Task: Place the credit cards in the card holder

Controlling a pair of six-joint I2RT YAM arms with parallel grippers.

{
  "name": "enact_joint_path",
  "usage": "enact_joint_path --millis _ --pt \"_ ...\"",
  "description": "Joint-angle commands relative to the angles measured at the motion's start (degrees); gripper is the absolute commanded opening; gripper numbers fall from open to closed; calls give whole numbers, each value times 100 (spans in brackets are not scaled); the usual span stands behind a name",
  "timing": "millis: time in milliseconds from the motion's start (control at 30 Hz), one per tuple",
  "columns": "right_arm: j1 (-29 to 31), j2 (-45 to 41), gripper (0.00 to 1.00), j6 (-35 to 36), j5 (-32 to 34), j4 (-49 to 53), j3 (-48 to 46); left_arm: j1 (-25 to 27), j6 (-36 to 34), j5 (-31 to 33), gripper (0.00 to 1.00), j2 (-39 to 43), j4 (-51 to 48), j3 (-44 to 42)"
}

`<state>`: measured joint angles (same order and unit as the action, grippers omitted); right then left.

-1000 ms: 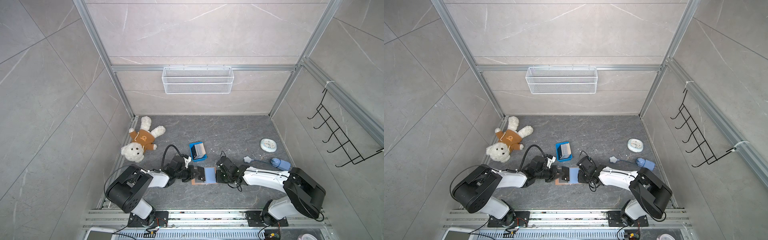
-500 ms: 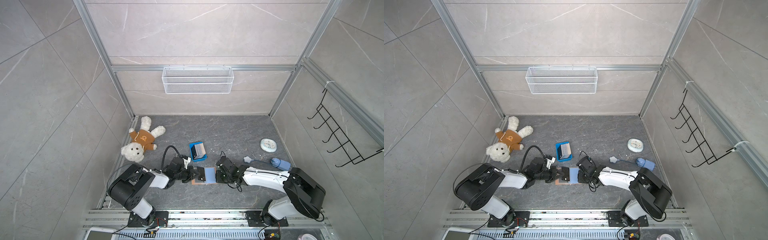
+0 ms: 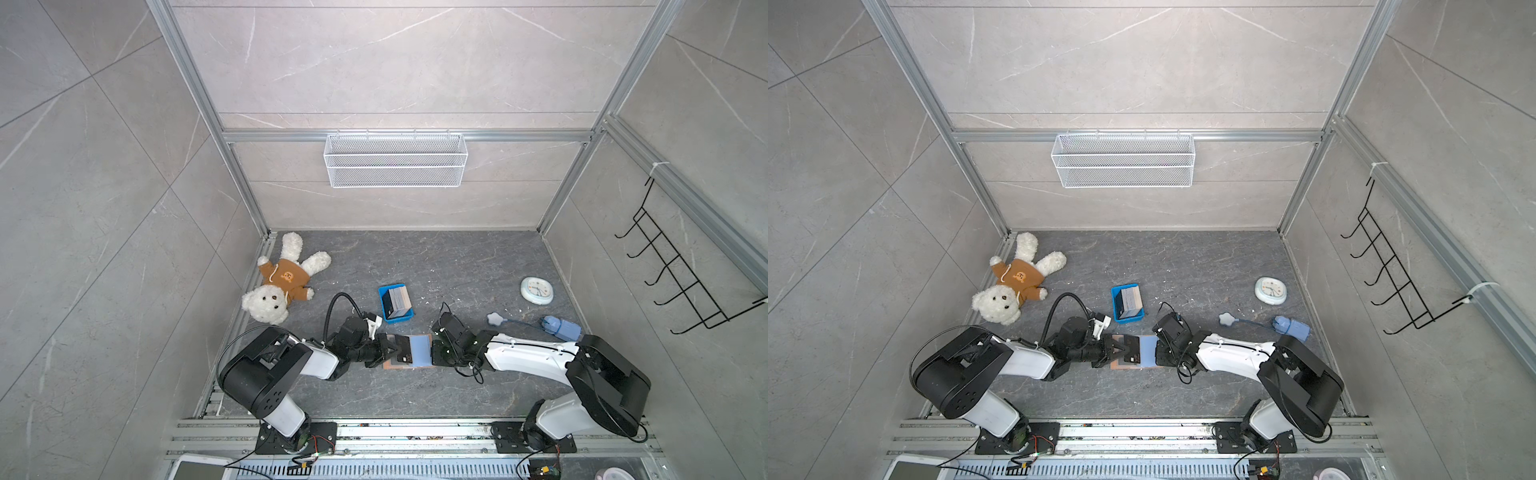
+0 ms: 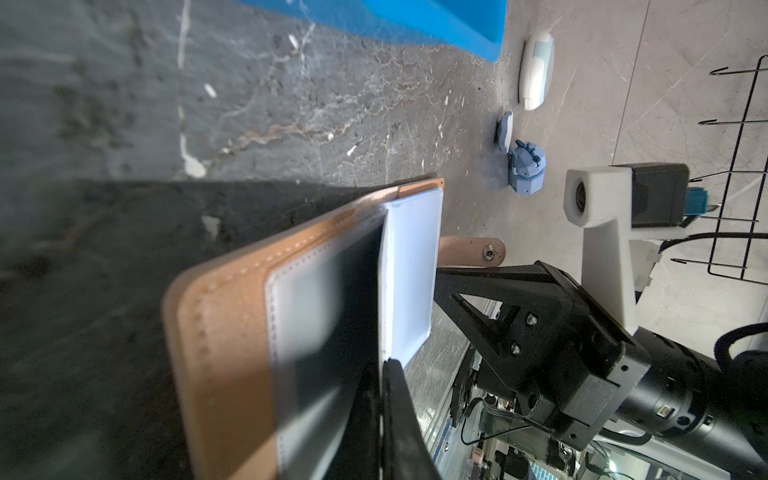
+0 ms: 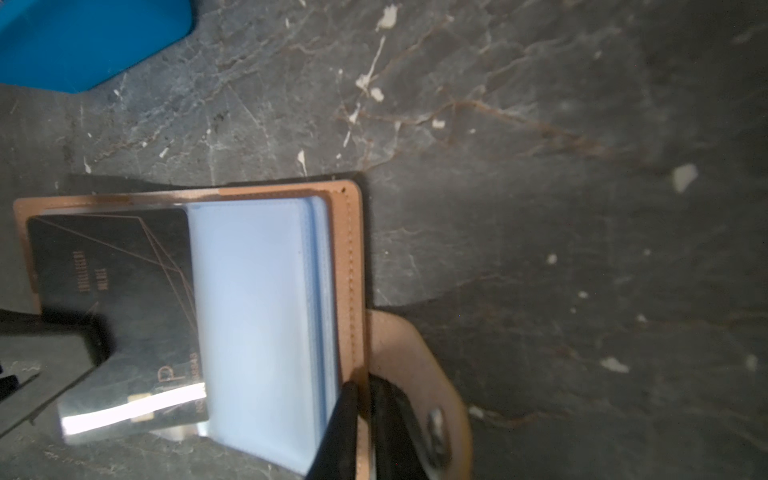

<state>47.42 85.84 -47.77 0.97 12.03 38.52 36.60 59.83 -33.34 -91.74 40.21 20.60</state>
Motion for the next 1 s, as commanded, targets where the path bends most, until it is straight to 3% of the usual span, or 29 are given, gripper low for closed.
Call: enact_joint_path --millis 0,967 --pt "48 143 14 -5 110 300 24 53 120 -94 0 -111 267 -82" --pt "111 141 13 -22 157 308 33 69 187 -228 0 -449 488 -47"
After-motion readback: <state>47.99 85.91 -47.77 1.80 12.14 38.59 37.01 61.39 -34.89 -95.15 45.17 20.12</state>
